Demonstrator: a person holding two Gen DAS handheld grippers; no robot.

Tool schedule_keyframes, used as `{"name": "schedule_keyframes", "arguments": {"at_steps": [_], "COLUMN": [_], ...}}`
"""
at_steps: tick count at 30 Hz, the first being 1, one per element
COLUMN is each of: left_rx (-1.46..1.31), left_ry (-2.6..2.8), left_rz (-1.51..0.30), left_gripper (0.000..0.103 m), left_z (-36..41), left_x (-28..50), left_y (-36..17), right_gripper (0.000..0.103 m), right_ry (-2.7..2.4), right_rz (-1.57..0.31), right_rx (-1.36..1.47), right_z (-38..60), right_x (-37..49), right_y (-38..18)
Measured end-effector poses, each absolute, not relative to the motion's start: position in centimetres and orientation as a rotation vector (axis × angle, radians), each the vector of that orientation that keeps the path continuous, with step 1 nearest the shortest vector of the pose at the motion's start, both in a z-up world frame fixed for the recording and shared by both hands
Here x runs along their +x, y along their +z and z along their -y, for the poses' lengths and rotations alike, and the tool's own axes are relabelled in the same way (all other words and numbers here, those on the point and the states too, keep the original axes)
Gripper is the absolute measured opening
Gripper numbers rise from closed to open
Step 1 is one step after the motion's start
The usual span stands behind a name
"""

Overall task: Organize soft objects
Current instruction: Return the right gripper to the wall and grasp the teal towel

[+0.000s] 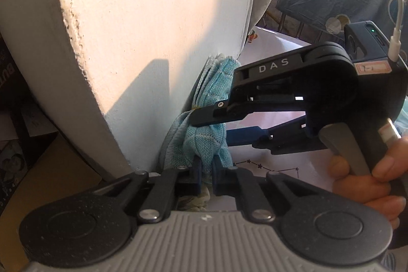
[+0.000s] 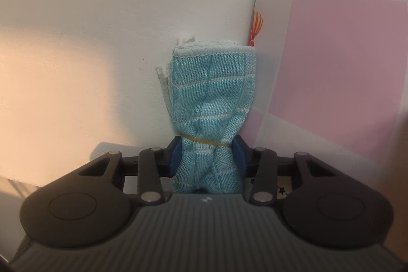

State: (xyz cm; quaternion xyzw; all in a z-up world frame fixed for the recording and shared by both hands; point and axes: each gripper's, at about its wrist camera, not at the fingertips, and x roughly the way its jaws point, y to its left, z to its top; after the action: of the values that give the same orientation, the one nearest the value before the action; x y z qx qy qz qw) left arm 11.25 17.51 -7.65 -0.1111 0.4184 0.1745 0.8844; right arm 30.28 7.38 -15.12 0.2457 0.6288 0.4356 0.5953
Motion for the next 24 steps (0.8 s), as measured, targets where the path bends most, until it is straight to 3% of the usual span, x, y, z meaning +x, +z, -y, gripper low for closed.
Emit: {"name": "schedule_keyframes", "arguments": {"at_steps": [4, 14, 24], "left_rx": [-0.207, -0.188, -0.145], "left_ry": [0.333, 0.19, -0.129], "left_rz": [-0.832, -0.728, -0.664], "left_gripper": [0.008, 0.008, 0.01], "left_z": [-16.0, -10.4, 2.2], "left_x": [10.3, 7.7, 6.8], "left_y": [-6.0, -0.7, 3.8], "right_gripper": [0.031, 0.03, 0.03], "right_ry": [1.007, 1.014, 0.928], "right_rz": [-1.456, -1.341, -1.13], "right_rx": [0.601, 0.688, 0.769], "right_z": [-6.1, 2.1, 19.0], "right_x": [30.0, 28.4, 24.1], "right_y": [-14.2, -8.4, -1.2]}}
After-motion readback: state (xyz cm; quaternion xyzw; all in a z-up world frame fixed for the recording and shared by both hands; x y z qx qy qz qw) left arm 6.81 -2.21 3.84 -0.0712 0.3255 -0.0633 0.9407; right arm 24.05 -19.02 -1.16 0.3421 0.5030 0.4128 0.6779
